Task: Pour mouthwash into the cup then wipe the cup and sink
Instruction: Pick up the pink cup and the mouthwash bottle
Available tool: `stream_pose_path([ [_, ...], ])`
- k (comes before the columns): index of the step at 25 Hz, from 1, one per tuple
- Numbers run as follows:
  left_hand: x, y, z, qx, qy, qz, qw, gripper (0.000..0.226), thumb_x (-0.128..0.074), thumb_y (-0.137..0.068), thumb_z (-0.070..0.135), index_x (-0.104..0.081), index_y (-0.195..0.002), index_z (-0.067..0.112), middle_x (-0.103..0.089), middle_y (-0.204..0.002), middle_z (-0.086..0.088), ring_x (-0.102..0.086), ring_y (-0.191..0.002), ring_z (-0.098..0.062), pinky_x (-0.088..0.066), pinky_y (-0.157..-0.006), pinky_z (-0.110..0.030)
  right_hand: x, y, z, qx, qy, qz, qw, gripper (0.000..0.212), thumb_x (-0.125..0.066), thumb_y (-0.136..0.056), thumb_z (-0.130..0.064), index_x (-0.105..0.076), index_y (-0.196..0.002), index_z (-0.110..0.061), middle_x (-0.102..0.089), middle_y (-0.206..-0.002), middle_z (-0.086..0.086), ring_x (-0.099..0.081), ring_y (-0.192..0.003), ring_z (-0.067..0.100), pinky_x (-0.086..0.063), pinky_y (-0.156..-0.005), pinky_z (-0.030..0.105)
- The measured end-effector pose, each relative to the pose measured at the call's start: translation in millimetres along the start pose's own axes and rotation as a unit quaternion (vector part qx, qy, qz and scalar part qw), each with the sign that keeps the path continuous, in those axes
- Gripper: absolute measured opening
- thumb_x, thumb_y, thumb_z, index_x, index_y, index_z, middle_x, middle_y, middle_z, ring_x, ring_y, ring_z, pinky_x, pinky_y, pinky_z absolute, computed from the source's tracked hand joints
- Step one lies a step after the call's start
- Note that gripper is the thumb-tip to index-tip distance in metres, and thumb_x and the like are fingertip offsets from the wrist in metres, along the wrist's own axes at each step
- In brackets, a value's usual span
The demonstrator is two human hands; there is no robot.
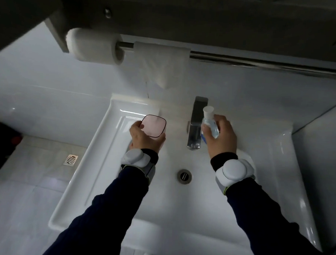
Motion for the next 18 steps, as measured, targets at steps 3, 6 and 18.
stream_pose_path([
  [3,23.0,9.0,-10.2,-0.013,-0.019,0.007,1.000,0.075,-0.075,-0.059,0.031,-0.036,-0.122,0.020,-0.049,-0.125,0.003,-0.054,-0.109,-0.020,-0.039,-0.099,-0.040,-9.7,21.2,-22.9,0.013,-0.061,-0.013,0.998,0.025,-0.063,-0.082,-0.022,-0.055,-0.103,-0.011,-0.064,-0.099,0.016,-0.059,-0.089,0.032,-0.048,-0.079,0.039],
  [6,41.4,16.0,-18.3,-0.017,-0.016,0.019,1.000,0.076,-0.075,-0.056,0.035,-0.038,-0.121,0.019,-0.050,-0.124,0.003,-0.054,-0.109,-0.018,-0.038,-0.100,-0.044,-23.2,37.8,-36.7,0.010,-0.089,-0.043,0.995,0.029,-0.064,-0.081,-0.025,-0.054,-0.107,-0.014,-0.064,-0.105,0.013,-0.060,-0.094,0.029,-0.050,-0.085,0.039],
  [18,112.9,38.2,-84.0,0.032,0.008,0.094,0.995,0.090,-0.068,-0.042,0.051,-0.042,-0.122,0.019,-0.054,-0.121,0.001,-0.056,-0.106,-0.016,-0.044,-0.094,-0.041,-95.0,73.9,-84.1,0.075,-0.131,-0.202,0.968,0.022,-0.068,-0.077,-0.016,-0.060,-0.097,-0.017,-0.061,-0.090,-0.001,-0.057,-0.083,0.017,-0.044,-0.076,0.022],
])
Point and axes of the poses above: each hand's wrist, its own y-axis away from the middle knuckle, its own x-axis out of the back of the hand, z = x × y, the point moved 5 cm from there along -y, towards the middle knuckle
